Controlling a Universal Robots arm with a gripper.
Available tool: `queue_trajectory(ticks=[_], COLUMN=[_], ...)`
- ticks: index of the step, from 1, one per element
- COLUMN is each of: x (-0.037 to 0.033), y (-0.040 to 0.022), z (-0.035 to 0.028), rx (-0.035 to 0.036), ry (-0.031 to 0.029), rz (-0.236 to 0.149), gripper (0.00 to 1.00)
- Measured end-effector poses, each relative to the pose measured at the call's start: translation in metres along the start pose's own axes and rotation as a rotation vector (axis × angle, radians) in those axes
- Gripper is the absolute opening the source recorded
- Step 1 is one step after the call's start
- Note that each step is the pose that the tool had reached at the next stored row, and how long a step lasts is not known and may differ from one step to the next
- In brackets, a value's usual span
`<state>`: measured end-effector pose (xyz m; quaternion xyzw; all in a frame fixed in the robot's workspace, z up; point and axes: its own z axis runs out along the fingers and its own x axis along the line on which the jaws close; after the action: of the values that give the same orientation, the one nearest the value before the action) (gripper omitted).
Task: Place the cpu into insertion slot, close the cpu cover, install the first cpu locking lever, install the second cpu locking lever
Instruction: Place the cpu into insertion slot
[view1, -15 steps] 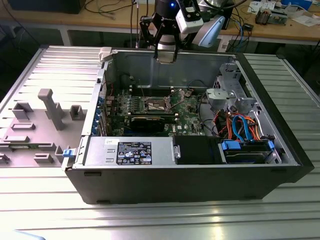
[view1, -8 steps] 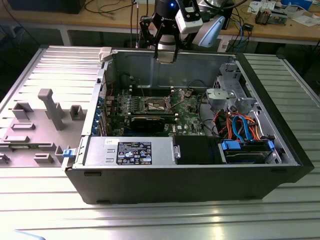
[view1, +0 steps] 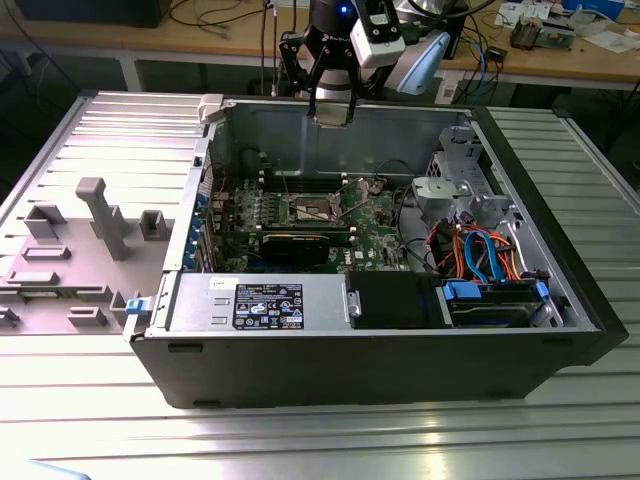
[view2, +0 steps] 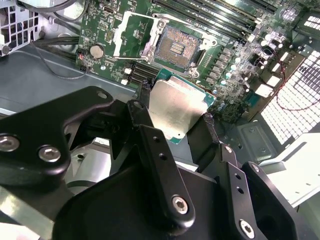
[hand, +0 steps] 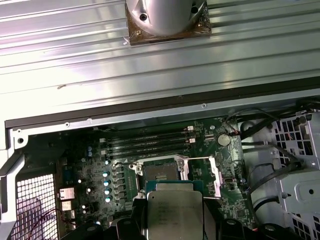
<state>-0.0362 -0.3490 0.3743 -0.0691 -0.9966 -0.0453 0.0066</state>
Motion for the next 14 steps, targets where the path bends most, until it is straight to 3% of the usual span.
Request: queue_trajectory(ticks=[14], x=[0.0000], y=[-0.0003], z=[0.0000], rx=[-0.0004], ry=[-0.0020], rz=[0.022], gripper=[0.55])
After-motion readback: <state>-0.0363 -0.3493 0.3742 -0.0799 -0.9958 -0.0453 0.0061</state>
